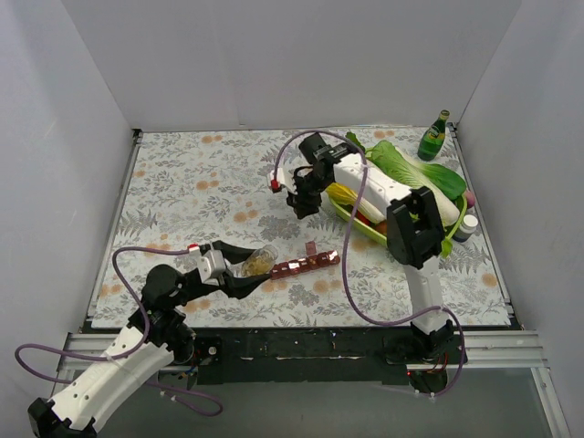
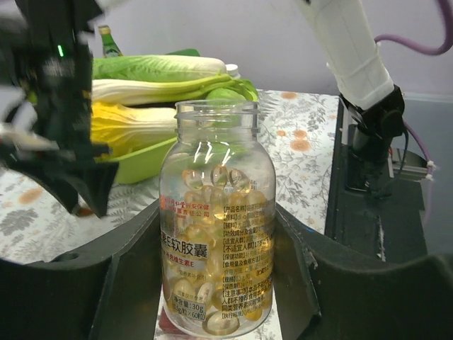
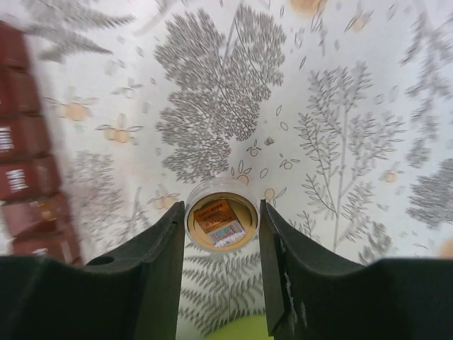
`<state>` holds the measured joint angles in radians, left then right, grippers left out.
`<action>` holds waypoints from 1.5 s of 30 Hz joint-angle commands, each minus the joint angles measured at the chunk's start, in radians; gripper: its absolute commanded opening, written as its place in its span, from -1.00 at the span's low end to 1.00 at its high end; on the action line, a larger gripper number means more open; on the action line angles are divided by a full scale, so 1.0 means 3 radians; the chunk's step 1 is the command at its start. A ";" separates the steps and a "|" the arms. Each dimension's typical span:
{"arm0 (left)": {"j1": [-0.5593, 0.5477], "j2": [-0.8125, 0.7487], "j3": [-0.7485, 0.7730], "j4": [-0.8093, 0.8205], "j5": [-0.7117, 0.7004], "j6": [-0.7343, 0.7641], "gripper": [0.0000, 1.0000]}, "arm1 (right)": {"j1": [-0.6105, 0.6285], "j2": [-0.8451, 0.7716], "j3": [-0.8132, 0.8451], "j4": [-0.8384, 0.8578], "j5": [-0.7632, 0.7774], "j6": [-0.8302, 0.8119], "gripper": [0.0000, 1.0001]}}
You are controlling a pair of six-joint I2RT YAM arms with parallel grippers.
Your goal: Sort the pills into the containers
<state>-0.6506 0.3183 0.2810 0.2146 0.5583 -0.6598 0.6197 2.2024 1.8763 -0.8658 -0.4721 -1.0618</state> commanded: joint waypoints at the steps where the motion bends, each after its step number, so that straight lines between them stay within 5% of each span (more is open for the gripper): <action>1: 0.0011 0.0161 0.0045 0.0103 0.0250 -0.0102 -1.00 | -0.0005 -0.0888 -0.0102 -0.0136 -0.0741 0.0241 -0.59; 18: -0.0204 0.0698 0.0030 0.0461 0.0379 -0.0531 -1.00 | -0.0429 -0.2749 -0.1544 -0.0167 -0.1576 0.0446 -0.60; 25: -0.0561 0.0958 0.0045 0.0558 0.0087 -0.0542 -1.00 | -0.0506 -0.3082 -0.1836 -0.0085 -0.1729 0.0502 -0.60; 45: -0.0746 0.1132 -0.0016 0.0609 -0.0030 -0.0593 -1.00 | -0.0527 -0.3328 -0.2067 -0.0192 -0.2149 0.0461 -0.57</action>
<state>-0.8536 0.6586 0.2764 0.3584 0.5789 -0.8352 0.4648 1.2087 1.2457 -0.8951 -1.0512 -0.8974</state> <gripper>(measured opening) 0.505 0.471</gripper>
